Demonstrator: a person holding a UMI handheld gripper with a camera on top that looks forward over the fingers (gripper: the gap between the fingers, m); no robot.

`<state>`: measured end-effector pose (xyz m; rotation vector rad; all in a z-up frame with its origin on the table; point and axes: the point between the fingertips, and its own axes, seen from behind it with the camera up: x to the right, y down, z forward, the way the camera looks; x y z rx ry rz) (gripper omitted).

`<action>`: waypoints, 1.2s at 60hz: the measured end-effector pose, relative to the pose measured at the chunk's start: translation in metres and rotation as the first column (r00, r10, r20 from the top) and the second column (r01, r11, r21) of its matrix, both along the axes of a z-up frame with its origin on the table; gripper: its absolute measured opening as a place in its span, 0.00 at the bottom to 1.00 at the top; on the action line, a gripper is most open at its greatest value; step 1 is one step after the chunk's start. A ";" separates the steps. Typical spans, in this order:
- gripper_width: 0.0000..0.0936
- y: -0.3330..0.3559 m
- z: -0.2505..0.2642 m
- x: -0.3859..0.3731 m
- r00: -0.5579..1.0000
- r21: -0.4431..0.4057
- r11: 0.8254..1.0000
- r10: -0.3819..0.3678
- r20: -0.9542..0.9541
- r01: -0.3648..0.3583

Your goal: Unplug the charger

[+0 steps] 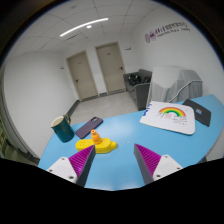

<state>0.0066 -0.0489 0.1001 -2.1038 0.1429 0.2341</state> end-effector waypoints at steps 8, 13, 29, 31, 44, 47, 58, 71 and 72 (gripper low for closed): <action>0.85 0.057 -0.029 -0.043 1.000 -0.014 1.000 0.005 0.004 -0.005; 0.85 0.083 -0.045 -0.066 1.000 -0.030 0.999 0.014 -0.014 -0.015; 0.25 0.139 -0.081 -0.083 0.979 -0.002 1.000 0.003 0.201 -0.003; 0.21 0.138 -0.082 -0.084 0.980 0.005 1.000 -0.007 0.201 0.006; 0.03 0.140 -0.062 -0.078 0.976 0.032 0.999 -0.028 0.218 0.022; 0.03 0.148 -0.013 -0.079 0.980 0.139 0.990 -0.045 0.193 0.018; 0.04 0.150 0.102 -0.020 0.956 0.276 0.959 -0.133 0.261 0.058; 0.04 0.104 -0.008 0.039 0.938 -0.048 0.992 -0.096 0.334 0.119; 0.04 0.100 -0.017 0.038 0.941 -0.083 0.990 -0.083 0.328 0.116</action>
